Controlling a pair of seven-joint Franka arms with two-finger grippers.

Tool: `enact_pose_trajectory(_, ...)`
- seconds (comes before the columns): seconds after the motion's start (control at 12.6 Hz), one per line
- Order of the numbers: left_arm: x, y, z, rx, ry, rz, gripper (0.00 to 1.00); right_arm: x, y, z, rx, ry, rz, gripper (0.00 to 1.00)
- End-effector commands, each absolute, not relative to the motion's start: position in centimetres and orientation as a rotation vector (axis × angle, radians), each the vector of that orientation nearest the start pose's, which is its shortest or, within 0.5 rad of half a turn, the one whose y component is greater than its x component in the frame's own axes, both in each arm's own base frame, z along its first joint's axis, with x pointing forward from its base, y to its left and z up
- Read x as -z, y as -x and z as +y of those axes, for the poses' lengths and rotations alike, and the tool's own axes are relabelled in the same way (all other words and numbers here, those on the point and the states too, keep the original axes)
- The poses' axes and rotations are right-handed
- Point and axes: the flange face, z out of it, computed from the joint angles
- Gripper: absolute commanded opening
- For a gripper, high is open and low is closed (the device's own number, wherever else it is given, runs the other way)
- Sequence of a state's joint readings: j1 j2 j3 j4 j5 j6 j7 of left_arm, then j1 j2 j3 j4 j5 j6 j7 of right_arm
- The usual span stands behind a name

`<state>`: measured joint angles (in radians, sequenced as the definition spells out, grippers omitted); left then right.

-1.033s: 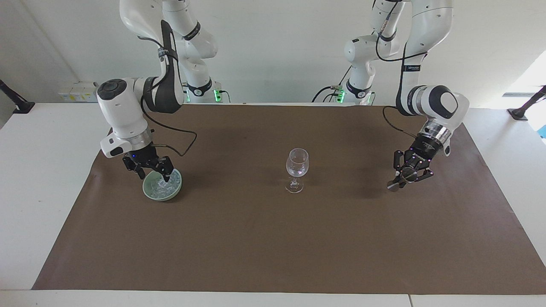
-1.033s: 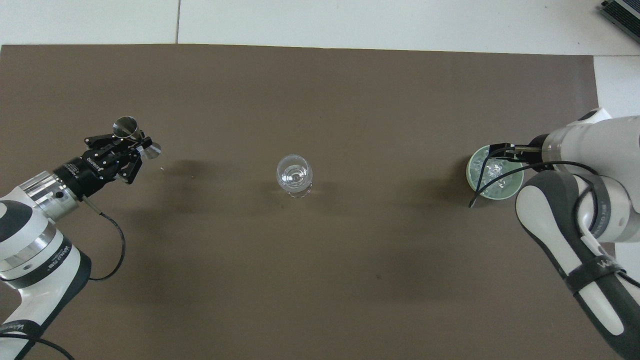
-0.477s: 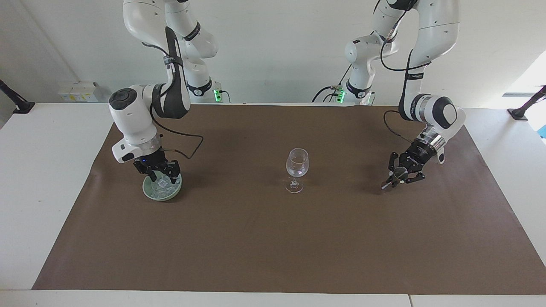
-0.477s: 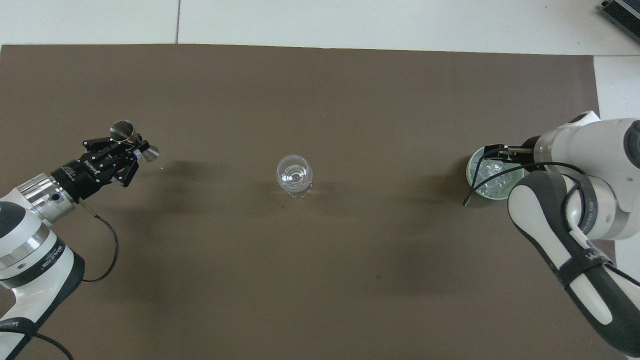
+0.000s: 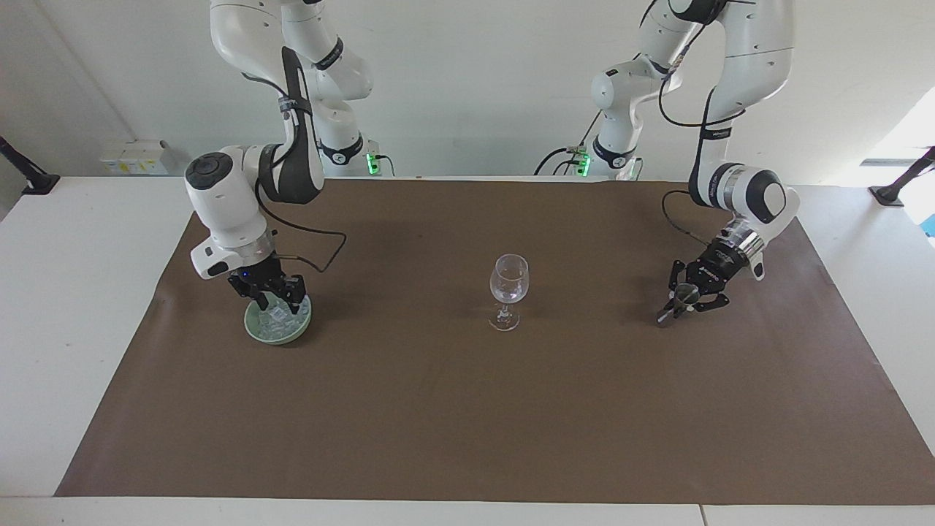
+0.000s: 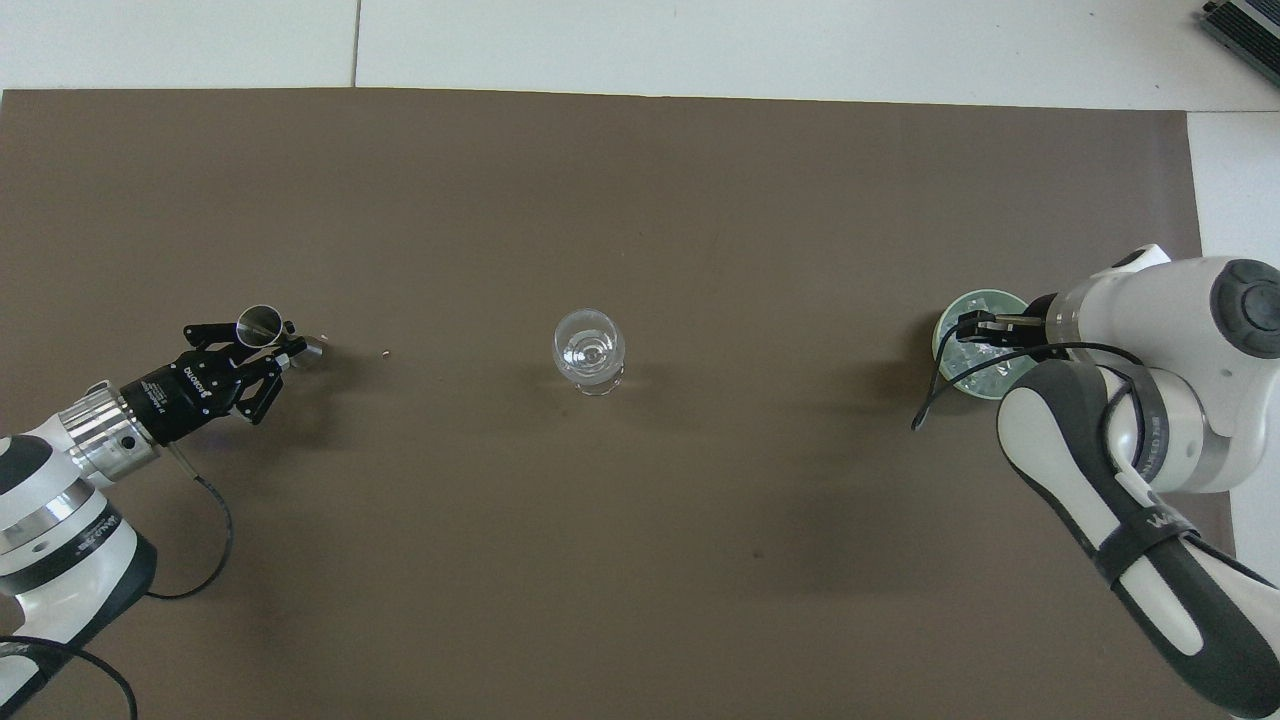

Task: Pour wine and add ice with both arms
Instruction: 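Grasp the green ice cup rim with the right gripper and lift it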

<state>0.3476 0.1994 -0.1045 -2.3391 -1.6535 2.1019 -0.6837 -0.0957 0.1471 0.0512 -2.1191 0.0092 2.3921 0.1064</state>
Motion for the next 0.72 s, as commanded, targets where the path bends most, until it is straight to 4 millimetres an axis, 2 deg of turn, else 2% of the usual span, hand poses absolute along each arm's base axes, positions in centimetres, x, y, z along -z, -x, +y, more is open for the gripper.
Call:
enact_pose_trajectory(0.0, -24.8, -49.4, 8.1, 0.668, -0.881, 1.764, 0.0, -35.5, -56.6, -3.5, 0.213, 3.102, 0.279, 0.64)
enact_pose_trajectory(0.32, -24.5, -49.0, 6.9, 0.663, -0.939, 1.72, 0.0, -35.5, -56.7, -3.6, 0.251, 3.098, 0.284, 0.64)
enact_pose_trajectory(0.64, -24.6, -49.3, 7.1, 0.641, -0.955, 1.71, 0.0, -34.9, -56.7, -3.6, 0.275, 3.096, 0.282, 0.6)
